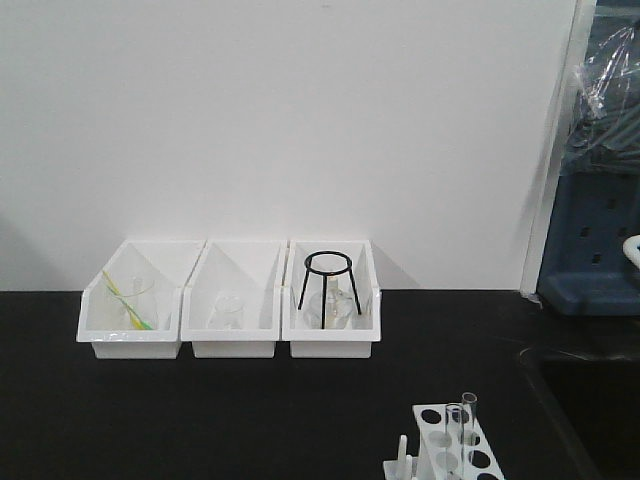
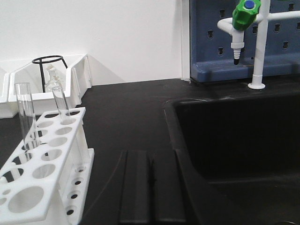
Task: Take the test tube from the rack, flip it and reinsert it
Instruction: 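Drive the base toward the white test-tube rack on the bench, then move the open right gripper down around a clear test tube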
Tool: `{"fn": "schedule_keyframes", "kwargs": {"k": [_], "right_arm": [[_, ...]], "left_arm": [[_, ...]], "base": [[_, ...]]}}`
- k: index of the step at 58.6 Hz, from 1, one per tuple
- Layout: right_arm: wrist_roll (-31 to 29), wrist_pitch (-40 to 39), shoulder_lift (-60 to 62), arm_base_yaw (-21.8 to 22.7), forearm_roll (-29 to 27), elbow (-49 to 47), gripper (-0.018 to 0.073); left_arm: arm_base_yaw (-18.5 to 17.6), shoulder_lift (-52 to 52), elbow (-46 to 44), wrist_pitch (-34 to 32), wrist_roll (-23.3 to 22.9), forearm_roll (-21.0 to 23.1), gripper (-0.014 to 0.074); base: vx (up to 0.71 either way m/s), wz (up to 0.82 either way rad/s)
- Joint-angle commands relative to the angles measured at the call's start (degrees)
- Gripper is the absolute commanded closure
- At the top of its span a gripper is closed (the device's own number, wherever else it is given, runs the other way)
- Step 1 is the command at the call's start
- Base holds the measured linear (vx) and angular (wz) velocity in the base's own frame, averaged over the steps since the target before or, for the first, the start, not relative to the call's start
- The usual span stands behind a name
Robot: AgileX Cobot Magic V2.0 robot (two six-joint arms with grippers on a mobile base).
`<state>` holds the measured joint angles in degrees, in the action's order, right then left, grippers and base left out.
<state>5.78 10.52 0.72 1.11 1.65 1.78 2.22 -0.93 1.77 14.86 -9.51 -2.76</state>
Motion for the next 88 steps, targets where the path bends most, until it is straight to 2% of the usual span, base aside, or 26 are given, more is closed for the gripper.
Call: {"fn": "schedule_keyframes", "kwargs": {"k": [1, 9, 17, 30, 36, 43, 52, 58, 74, 82, 88], "right_arm": [[-0.04, -4.72, 0.44, 0.33, 0.53, 0.04, 0.0571], [-0.04, -4.72, 0.44, 0.33, 0.53, 0.04, 0.0571], [-0.04, -7.91, 0.44, 0.33, 0.47, 0.04, 0.0571], [-0.02, -22.85, 0.44, 0.33, 0.72, -1.46, 0.0571], [-0.07, -18.96, -0.47, 0.33, 0.72, -8.7, 0.0571], [-0.45, -14.72, -7.6, 0.33, 1.78, -20.96, 0.0571], [-0.45, -14.95, -22.53, 0.33, 4.84, -35.02, 0.0571], [-0.37, -16.01, -31.31, 0.33, 5.25, -41.08, 0.0571], [0.0, -14.88, -42.76, 0.33, 4.8, -44.62, 0.0547], [-0.05, -11.8, -43.55, 0.33, 5.17, -44.62, 0.0461], [-0.48, -11.02, -43.55, 0.33, 5.44, -44.62, 0.0345]], "left_arm": [[-0.24, -0.63, 0.12, -4.56, -0.02, 0.26, 0.0603], [-0.24, -0.63, 0.12, -4.56, -0.02, 0.26, 0.0603], [-0.24, -0.63, 0.12, -4.56, -0.02, 0.26, 0.0603], [-0.24, -0.63, 0.12, -4.56, -0.02, 0.26, 0.0603], [-0.24, -0.63, 0.12, -4.56, -0.02, 0.26, 0.0603], [-0.24, -0.63, 0.12, -4.56, -0.02, 0.26, 0.0603], [-0.24, -0.63, 0.12, -4.56, -0.02, 0.26, 0.0603], [-0.24, -0.63, 0.12, -4.56, -0.02, 0.26, 0.0603], [-0.24, -0.63, 0.12, -4.56, -0.02, 0.26, 0.0603], [-0.24, -0.63, 0.12, -4.56, -0.02, 0.26, 0.0603], [-0.24, -0.63, 0.12, -4.56, -0.02, 0.26, 0.0603]], "base": [[0.0, 0.0], [0.0, 0.0], [0.0, 0.0], [0.0, 0.0], [0.0, 0.0], [0.0, 0.0], [0.0, 0.0], [0.0, 0.0], [0.0, 0.0], [0.0, 0.0], [0.0, 0.0]]}}
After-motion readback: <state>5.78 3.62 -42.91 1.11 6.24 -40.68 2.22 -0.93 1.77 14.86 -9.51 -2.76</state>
